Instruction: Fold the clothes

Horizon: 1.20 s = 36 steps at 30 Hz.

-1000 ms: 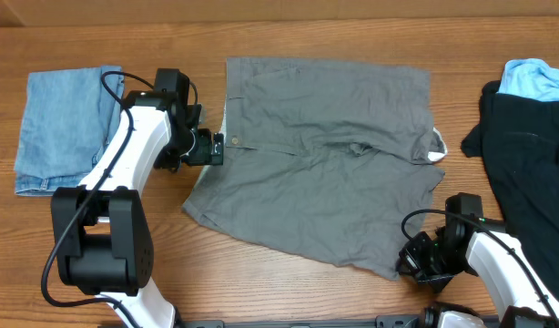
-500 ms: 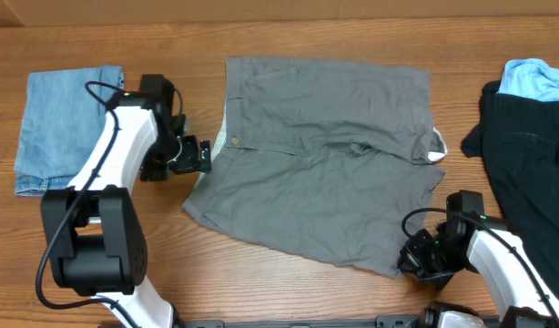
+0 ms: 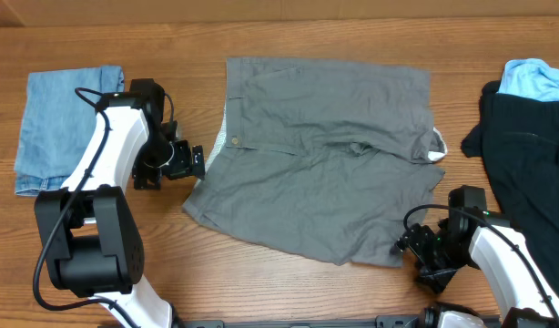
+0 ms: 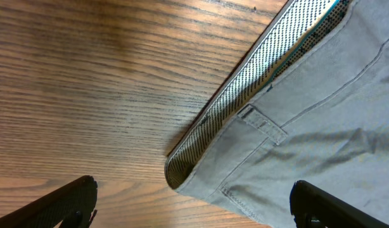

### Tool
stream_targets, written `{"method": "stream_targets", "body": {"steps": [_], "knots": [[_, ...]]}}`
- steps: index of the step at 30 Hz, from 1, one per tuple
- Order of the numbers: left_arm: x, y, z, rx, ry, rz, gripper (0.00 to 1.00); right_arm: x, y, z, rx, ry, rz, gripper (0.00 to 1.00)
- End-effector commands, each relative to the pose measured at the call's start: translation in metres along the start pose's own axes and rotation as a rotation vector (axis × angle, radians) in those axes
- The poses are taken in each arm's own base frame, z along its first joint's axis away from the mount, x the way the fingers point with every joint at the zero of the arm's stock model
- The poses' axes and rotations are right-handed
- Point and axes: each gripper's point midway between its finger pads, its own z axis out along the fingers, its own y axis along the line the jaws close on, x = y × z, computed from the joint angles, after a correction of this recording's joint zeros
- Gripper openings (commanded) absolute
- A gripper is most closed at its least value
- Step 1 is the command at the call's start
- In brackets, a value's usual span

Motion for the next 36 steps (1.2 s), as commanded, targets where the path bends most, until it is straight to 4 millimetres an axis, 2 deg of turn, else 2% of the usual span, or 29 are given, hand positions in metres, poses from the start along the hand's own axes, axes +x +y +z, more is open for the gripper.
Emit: {"method": "stream_targets", "body": {"steps": [1, 4, 9, 13, 15, 18, 22, 27, 32, 36], "knots": [[-0.003, -0.003, -0.003, 0.016, -0.011, -0.008, 1.00, 0.004, 0.002, 0.002, -0.015, 0.020, 0.001, 0.82], [-0.004, -0.004, -0.003, 0.019, -0.018, -0.010, 1.00, 0.015, -0.001, 0.010, -0.029, 0.064, 0.012, 0.80], [-0.009, -0.009, -0.003, 0.048, -0.037, -0.007, 1.00, 0.022, 0.012, 0.011, -0.110, 0.108, 0.009, 0.76], [-0.009, -0.009, -0.003, 0.048, -0.035, -0.007, 1.00, 0.030, 0.007, 0.010, -0.091, 0.141, 0.021, 0.75], [-0.009, -0.009, -0.003, 0.048, -0.035, -0.006, 1.00, 0.030, 0.008, 0.009, -0.096, 0.134, -0.001, 0.67], [-0.009, -0.011, -0.003, 0.053, -0.036, -0.004, 1.00, 0.025, 0.013, 0.002, -0.124, 0.087, -0.022, 0.64], [-0.009, -0.012, -0.003, 0.052, -0.035, 0.001, 1.00, 0.022, 0.010, -0.009, -0.111, 0.020, -0.023, 0.76], [-0.010, -0.012, -0.003, 0.052, -0.040, 0.001, 1.00, 0.030, 0.002, -0.005, -0.087, 0.050, -0.008, 0.77], [-0.010, -0.013, -0.003, 0.053, -0.042, 0.002, 1.00, 0.039, -0.010, 0.010, -0.067, 0.080, 0.011, 0.80], [-0.010, -0.013, -0.003, 0.053, -0.042, 0.002, 1.00, 0.034, -0.006, 0.016, -0.100, 0.064, 0.043, 0.84]]}}
